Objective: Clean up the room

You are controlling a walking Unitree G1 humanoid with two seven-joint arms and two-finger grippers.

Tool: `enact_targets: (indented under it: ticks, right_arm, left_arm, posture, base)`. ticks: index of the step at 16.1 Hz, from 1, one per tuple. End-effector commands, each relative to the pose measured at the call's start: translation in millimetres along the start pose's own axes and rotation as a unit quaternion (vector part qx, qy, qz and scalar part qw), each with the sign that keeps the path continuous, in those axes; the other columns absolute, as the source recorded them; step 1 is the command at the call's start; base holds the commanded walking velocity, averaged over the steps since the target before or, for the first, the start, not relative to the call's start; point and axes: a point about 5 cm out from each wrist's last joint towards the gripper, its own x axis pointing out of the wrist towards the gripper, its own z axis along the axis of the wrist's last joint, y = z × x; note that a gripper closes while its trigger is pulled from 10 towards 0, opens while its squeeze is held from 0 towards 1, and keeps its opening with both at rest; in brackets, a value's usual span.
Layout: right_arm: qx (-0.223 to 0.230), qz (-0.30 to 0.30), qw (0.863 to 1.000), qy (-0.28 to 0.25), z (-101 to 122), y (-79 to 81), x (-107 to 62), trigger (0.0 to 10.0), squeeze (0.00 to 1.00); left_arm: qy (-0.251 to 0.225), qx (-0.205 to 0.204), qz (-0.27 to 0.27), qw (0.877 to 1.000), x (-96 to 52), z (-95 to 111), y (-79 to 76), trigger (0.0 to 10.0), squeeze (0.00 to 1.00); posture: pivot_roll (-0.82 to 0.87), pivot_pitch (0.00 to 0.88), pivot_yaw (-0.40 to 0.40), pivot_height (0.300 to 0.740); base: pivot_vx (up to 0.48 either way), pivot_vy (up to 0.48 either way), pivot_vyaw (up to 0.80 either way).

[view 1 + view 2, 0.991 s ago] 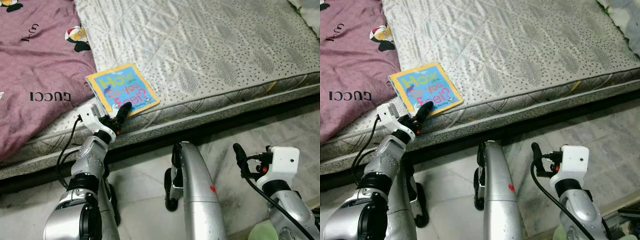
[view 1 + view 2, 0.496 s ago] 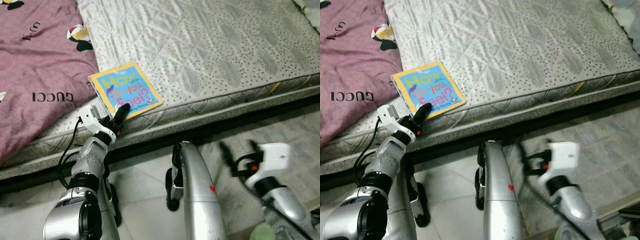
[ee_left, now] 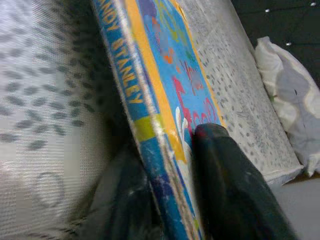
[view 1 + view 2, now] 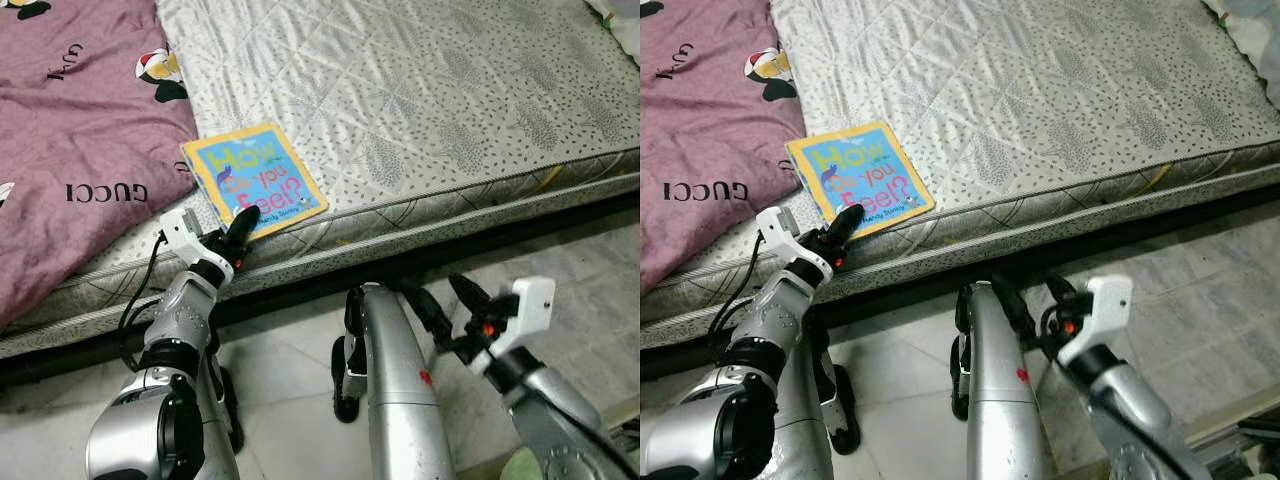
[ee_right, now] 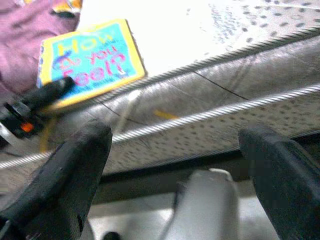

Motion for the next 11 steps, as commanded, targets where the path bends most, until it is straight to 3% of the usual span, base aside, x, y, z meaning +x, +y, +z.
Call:
enact_targets:
  ticks: [1, 8, 11]
  right_arm:
    - [0.018, 0.002, 1.0, -0.002, 2.4, 0.4, -4.1, 10.0, 0.0]
    - [0.023, 0.001, 1.0, 0.005, -1.6, 0.0, 1.1, 10.0, 0.0]
    - [0.034, 0.01, 0.999, -0.003, -6.8, 5.3, 11.0, 10.0, 0.0]
  left_arm:
    - [0.027, -0.004, 0.014, 1.0, -5.6, -12.6, 5.0, 0.0, 0.0]
    - [0.029, 0.005, 0.001, 1.0, -5.4, -13.3, 3.4, 0.0, 0.0]
    - [0.035, 0.013, -0.013, 0.999, -7.1, -10.8, 4.4, 0.0, 0.0]
  posture:
    - [-0.26, 0.322, -0.067, 0.514]
    - [-0.24, 0.299, -0.05, 0.514]
    - [-0.2, 0.272, -0.019, 0.514]
  base:
    - [0.0, 0.0, 0.0]
    - [0.0, 0.0, 0.0]
    - [0.0, 0.0, 0.0]
